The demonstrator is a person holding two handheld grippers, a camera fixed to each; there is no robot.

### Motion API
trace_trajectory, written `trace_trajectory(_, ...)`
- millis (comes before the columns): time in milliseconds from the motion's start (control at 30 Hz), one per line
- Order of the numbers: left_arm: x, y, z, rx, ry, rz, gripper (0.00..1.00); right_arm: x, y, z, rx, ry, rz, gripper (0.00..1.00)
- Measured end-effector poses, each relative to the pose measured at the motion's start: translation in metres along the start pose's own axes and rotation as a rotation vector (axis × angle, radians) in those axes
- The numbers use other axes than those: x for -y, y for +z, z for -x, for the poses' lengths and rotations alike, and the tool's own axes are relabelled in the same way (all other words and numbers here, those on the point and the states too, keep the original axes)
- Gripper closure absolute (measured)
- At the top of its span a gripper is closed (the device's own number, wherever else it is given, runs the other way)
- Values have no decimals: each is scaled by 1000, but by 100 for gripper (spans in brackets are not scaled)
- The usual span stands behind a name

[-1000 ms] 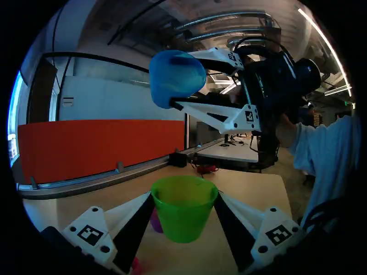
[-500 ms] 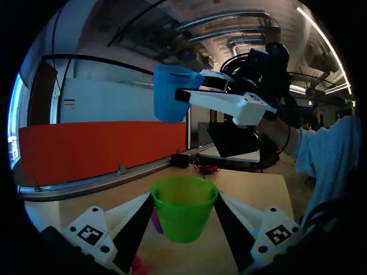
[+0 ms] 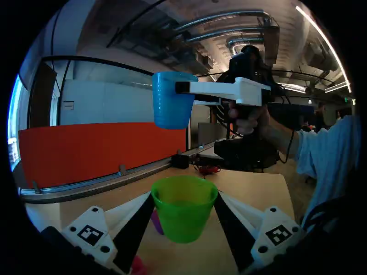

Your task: Pour water

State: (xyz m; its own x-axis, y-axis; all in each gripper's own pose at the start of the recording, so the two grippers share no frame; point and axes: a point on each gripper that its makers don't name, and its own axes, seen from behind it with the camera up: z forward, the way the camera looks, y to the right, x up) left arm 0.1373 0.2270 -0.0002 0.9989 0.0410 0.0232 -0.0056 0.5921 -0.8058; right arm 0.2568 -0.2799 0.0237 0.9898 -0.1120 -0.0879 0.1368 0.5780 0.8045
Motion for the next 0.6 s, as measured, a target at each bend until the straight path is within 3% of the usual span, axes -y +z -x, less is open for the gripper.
trace_trajectory(167,-1,-1,-1,1,5,-1,13,0,-1,-1,-8,75,-7,11)
trace_trajectory(600,2,-6,0,6,8,-19,13,-2,-18,10,14,71,13,11)
